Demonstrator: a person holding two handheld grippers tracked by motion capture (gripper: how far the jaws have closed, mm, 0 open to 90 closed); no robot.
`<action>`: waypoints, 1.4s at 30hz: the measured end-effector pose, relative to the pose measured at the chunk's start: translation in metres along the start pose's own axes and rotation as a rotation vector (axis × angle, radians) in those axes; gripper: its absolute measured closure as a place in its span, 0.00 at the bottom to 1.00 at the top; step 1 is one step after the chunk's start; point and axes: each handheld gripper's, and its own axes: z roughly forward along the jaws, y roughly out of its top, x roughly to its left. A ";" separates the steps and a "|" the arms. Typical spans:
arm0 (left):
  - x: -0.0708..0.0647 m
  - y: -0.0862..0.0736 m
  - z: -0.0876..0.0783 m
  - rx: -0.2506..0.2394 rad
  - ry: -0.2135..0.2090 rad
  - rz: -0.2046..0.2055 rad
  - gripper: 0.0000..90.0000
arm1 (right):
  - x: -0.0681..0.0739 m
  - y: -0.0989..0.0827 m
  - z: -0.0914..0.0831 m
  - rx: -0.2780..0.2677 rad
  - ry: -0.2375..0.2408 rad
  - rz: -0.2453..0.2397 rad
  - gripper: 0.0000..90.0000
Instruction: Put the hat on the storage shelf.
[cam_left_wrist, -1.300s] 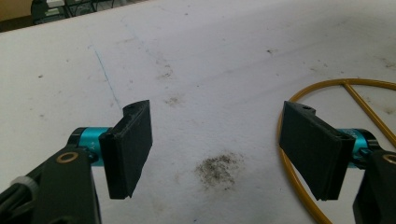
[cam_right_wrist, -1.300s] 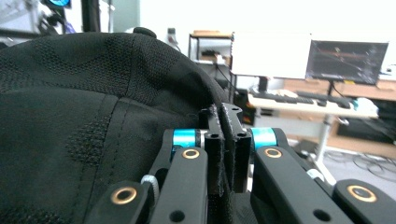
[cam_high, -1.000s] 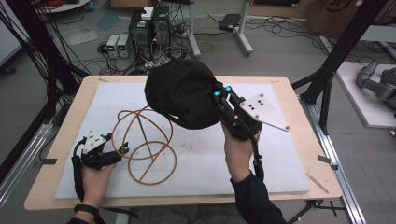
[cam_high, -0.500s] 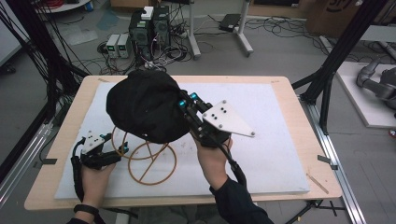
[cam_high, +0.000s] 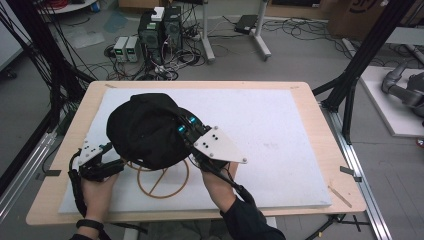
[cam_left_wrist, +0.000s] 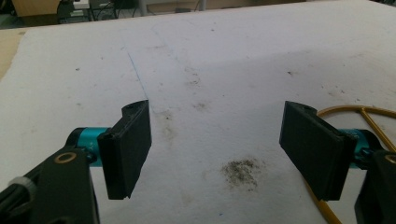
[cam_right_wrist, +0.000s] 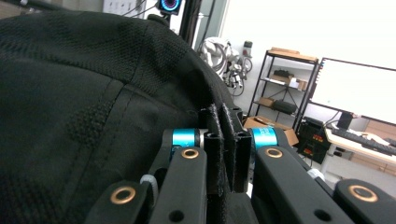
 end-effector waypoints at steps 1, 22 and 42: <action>0.000 0.000 0.000 -0.001 -0.001 0.001 0.28 | 0.001 -0.001 0.000 -0.001 0.006 -0.016 0.96; 0.001 0.000 0.000 -0.002 0.004 -0.021 0.28 | -0.078 -0.051 -0.047 0.082 -0.104 0.004 0.46; -0.001 0.000 0.001 0.013 -0.008 0.011 0.28 | -0.184 -0.139 -0.098 0.353 -0.207 0.172 0.34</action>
